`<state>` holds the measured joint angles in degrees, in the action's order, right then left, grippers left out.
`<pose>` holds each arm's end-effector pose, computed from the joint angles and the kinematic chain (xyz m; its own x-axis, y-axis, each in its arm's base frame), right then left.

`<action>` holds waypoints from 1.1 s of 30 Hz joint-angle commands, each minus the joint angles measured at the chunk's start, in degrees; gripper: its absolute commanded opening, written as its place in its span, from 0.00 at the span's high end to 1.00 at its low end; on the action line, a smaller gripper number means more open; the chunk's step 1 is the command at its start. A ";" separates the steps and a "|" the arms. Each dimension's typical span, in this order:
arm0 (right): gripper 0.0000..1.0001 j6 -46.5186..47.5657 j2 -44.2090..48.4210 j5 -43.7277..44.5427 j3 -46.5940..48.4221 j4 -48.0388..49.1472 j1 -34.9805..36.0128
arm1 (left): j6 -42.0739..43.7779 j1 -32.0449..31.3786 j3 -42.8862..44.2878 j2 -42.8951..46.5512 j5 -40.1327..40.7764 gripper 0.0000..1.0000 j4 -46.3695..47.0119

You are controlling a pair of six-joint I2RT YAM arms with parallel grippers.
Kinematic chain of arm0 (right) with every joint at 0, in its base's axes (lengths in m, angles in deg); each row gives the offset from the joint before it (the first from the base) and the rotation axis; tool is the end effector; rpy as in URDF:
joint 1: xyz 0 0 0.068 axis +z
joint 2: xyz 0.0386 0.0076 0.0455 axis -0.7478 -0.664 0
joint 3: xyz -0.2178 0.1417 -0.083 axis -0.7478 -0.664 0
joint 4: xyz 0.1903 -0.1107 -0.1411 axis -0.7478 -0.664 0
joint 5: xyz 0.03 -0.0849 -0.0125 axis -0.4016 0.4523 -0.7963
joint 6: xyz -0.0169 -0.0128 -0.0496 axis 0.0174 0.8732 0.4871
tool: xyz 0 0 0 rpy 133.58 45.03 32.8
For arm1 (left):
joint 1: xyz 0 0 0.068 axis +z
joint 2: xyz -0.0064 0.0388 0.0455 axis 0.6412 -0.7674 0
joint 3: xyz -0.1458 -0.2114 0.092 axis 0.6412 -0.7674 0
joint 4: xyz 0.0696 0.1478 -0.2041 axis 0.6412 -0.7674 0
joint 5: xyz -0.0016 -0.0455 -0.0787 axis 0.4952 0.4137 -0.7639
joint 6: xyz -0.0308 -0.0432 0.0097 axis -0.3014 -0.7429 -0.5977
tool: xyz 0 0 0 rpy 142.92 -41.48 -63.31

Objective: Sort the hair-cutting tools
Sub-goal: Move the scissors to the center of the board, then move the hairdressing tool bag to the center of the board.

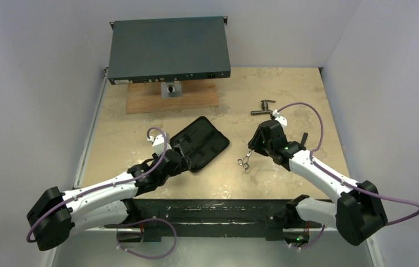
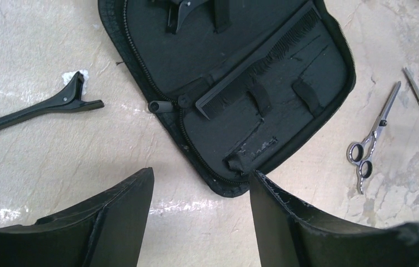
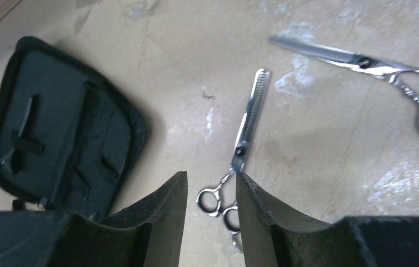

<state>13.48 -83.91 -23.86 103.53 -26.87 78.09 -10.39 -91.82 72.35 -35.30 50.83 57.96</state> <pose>0.2061 0.1086 0.2150 -0.6719 0.4342 -0.6001 0.2027 0.8870 0.4149 0.1288 -0.1367 0.1838 -0.6274 -0.4590 -0.6290 -0.1616 0.8669 -0.4715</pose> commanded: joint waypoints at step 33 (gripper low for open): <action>0.55 -0.97 -10.57 -14.30 0.55 20.54 2.84 | 0.51 5.48 0.75 6.30 -1.17 0.37 -3.57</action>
<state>16.89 -93.39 -29.00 104.97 -16.42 80.23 -9.98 -88.57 73.90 -32.76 49.52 56.13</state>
